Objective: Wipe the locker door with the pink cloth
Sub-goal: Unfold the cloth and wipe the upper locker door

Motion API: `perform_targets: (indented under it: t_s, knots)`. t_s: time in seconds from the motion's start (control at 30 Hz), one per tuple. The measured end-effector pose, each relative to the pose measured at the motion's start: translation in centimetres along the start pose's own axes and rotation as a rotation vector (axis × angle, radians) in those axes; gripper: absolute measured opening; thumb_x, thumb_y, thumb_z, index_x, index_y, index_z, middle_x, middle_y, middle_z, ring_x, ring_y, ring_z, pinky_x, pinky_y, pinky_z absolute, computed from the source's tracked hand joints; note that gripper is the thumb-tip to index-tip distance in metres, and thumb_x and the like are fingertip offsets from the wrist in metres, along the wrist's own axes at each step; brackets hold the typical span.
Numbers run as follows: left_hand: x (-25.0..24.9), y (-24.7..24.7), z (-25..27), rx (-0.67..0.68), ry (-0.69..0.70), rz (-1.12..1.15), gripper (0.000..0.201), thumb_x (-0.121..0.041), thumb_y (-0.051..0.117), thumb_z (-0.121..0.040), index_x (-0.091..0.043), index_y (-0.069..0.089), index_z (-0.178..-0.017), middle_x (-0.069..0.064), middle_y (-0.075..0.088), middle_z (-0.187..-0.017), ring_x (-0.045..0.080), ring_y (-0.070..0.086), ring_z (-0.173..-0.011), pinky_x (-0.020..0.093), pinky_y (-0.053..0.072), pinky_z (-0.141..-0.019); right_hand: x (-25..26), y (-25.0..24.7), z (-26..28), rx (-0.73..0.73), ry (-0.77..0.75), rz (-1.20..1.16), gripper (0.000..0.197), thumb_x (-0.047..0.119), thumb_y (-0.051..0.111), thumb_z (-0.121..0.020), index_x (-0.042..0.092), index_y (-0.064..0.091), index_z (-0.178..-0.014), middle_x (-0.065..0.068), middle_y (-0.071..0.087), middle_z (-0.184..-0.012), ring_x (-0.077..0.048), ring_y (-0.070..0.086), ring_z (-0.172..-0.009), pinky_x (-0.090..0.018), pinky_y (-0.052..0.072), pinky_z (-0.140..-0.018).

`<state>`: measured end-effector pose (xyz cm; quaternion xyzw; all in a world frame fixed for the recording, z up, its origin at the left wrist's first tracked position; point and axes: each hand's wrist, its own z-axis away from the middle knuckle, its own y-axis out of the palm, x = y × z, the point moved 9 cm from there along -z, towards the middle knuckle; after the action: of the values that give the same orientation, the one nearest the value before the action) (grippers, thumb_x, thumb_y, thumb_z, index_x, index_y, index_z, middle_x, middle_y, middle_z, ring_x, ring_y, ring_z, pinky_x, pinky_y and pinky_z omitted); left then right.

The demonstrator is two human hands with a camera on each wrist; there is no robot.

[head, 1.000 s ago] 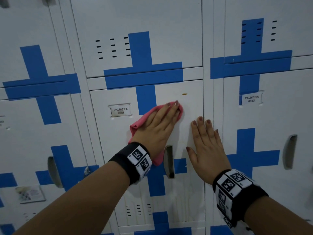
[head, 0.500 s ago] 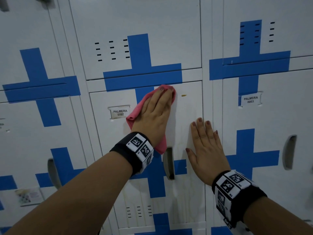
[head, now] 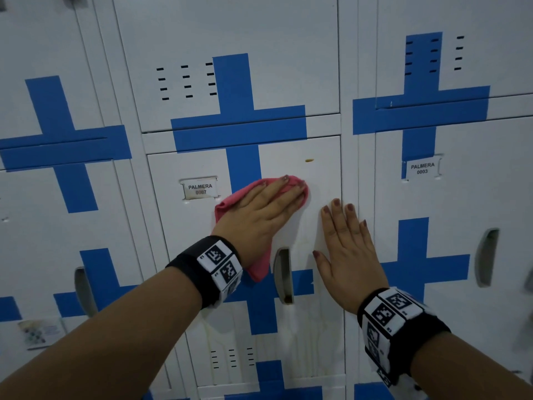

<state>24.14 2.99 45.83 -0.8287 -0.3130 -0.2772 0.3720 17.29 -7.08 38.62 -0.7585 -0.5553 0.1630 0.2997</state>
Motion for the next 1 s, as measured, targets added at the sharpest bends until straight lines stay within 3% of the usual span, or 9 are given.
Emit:
perform_targets:
  t_s: [0.17,0.27,0.33,0.47,0.67,0.73,0.8,0.9,1.0]
  knots:
    - [2.3,-0.9,-0.9,-0.011,-0.243,0.069,0.077,-0.007,0.041,-0.077,-0.013,0.013,-0.148,-0.002,0.009,-0.154,0.024,0.010,-0.141,0.040,0.006,-0.115,0.1,0.0,0.0,-0.004,0.003,-0.007,0.071,0.040,0.024,-0.091,0.023,-0.013,-0.149,0.003,-0.017,-0.156,-0.016,-0.014,-0.143,-0.036,-0.006,-0.115]
    - [3.0,-1.3,-1.9,0.028,-0.354,0.181,0.077,-0.008,0.032,-0.079,-0.020,-0.002,-0.147,-0.008,-0.007,-0.154,0.017,-0.007,-0.142,0.033,-0.013,-0.113,0.0,0.0,0.0,0.000,0.003,-0.003,0.070,0.040,0.025,-0.091,0.022,-0.011,-0.149,0.002,-0.014,-0.157,-0.017,-0.013,-0.144,-0.035,-0.006,-0.115]
    - [3.0,-1.4,-2.4,0.027,-0.398,0.201,0.078,-0.009,0.025,-0.077,-0.021,-0.010,-0.145,-0.009,-0.018,-0.151,0.014,-0.016,-0.141,0.028,-0.024,-0.108,0.0,0.0,0.0,-0.002,0.003,-0.002,0.071,0.040,0.026,-0.091,0.021,-0.009,-0.150,0.001,-0.013,-0.157,-0.017,-0.012,-0.144,-0.035,-0.006,-0.115]
    - [2.6,-1.4,-2.8,0.028,-0.413,0.164,0.078,-0.010,0.025,-0.077,-0.016,-0.011,-0.146,-0.002,-0.015,-0.155,0.017,-0.018,-0.140,0.028,-0.027,-0.108,0.1,0.1,0.0,-0.010,0.008,-0.003,0.071,0.039,0.027,-0.091,0.021,-0.009,-0.150,0.000,-0.013,-0.157,-0.018,-0.012,-0.144,-0.036,-0.005,-0.115]
    - [0.5,-1.0,-3.7,0.098,-0.244,0.128,0.075,-0.012,0.022,-0.079,-0.019,-0.016,-0.144,-0.003,-0.024,-0.150,0.016,-0.024,-0.138,0.034,-0.022,-0.108,0.1,0.1,0.0,-0.016,0.007,0.004,0.071,0.038,0.028,-0.091,0.020,-0.009,-0.150,0.001,-0.015,-0.157,-0.019,-0.012,-0.144,-0.038,-0.004,-0.115]
    - [-0.4,-1.0,-3.7,0.078,-0.140,0.074,0.073,-0.013,0.027,-0.079,-0.015,0.004,-0.149,0.001,0.001,-0.157,0.022,-0.002,-0.144,0.039,-0.007,-0.113,0.1,0.1,0.0,-0.016,0.010,0.004,0.071,0.039,0.028,-0.092,0.020,-0.008,-0.150,0.000,-0.014,-0.157,-0.019,-0.012,-0.144,-0.037,-0.004,-0.115]
    - [-1.0,-1.0,-3.3,0.034,-0.048,0.028,0.070,-0.012,0.039,-0.077,-0.013,0.027,-0.146,0.004,0.027,-0.153,0.025,0.022,-0.142,0.041,0.008,-0.113,0.2,0.1,0.0,-0.016,0.011,0.003,0.070,0.039,0.027,-0.092,0.020,-0.008,-0.150,-0.001,-0.012,-0.157,-0.019,-0.011,-0.144,-0.037,-0.004,-0.115]
    - [-1.9,-0.3,-2.1,0.036,0.071,0.021,0.074,-0.010,0.051,-0.074,-0.014,0.031,-0.145,0.004,0.032,-0.151,0.024,0.027,-0.140,0.041,0.012,-0.113,0.2,0.1,0.0,-0.010,0.008,-0.005,0.070,0.038,0.027,-0.092,0.019,-0.007,-0.150,-0.001,-0.010,-0.158,-0.018,-0.010,-0.144,-0.038,-0.003,-0.115]
    - [-1.5,0.0,-1.1,0.033,0.062,0.028,0.077,-0.006,0.053,-0.074,-0.014,0.029,-0.146,0.004,0.030,-0.152,0.024,0.023,-0.141,0.039,0.011,-0.117,0.1,0.0,0.1,-0.002,0.003,-0.001,0.071,0.037,0.027,-0.091,0.019,-0.006,-0.150,0.001,-0.012,-0.157,-0.018,-0.011,-0.144,-0.037,-0.004,-0.115]
